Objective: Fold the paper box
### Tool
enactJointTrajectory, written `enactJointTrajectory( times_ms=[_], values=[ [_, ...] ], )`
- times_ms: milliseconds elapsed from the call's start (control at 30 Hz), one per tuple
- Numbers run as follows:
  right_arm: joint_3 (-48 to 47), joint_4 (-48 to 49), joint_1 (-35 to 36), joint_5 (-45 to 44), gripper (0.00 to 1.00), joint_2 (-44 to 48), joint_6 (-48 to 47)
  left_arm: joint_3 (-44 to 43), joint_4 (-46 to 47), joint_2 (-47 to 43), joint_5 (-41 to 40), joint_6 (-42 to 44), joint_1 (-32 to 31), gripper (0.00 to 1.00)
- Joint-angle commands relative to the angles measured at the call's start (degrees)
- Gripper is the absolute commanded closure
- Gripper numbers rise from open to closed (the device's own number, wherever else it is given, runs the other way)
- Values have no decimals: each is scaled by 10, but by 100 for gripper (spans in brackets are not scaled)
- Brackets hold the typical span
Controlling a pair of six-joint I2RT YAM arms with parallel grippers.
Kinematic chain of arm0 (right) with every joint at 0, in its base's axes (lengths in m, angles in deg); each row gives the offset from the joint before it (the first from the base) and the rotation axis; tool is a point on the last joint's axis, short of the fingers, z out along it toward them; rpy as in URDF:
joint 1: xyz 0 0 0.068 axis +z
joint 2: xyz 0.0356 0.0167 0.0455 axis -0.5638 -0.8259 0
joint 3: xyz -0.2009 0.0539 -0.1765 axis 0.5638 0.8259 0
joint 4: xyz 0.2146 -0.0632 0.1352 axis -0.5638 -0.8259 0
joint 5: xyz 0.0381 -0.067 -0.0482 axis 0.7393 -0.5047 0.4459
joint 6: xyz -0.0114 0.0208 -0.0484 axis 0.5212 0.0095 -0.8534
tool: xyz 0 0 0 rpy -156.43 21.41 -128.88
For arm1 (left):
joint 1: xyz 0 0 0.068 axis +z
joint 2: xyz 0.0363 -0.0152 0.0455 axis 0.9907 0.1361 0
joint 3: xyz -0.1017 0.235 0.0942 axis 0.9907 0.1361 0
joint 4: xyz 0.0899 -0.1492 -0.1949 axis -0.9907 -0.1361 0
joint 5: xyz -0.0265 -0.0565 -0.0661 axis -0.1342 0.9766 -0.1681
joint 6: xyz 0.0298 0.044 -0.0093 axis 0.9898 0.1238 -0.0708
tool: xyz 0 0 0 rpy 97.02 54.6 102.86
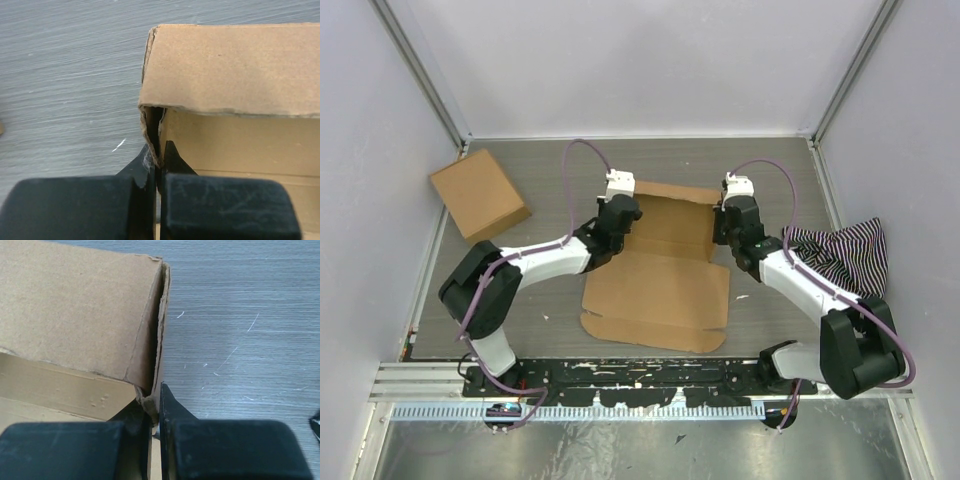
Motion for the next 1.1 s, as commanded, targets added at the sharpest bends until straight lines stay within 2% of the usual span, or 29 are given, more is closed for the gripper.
enactJointTrajectory(
  times_ms=[0, 67, 167, 433, 467, 500, 533, 633, 733, 900, 1067],
  values=[
    [-25, -30, 19, 24, 98, 13, 42, -64, -196, 33, -188, -19, -28, 100],
    [-34, -41, 22, 22, 98, 10, 57, -86, -248, 46, -225, -35, -36, 100],
    [-46, -55, 27, 27, 98, 2, 86, -102, -286, 52, -231, -84, -40, 100],
    [-66, -80, 41, 42, 98, -22, 155, -77, -260, 34, -203, -140, -53, 99],
    [-69, -82, 41, 43, 98, -22, 159, -67, -246, 26, -192, -139, -53, 95],
    [-71, -84, 41, 45, 98, -23, 162, -55, -227, 18, -178, -135, -53, 87],
    [-75, -90, 41, 45, 98, -25, 164, -44, -210, 9, -166, -130, -53, 75],
    [-88, -108, 41, 38, 98, -31, 165, -16, -176, -20, -134, -108, -53, 53],
    [-100, -125, 41, 29, 98, -41, 166, -11, -202, -43, -135, -101, -52, 41],
    [-126, -159, 41, 14, 98, -62, 181, -18, -270, -94, -148, -110, -52, 38],
    [-177, -235, 41, 12, 95, -97, 219, -32, -352, -160, -145, -126, -52, 38]
  ],
)
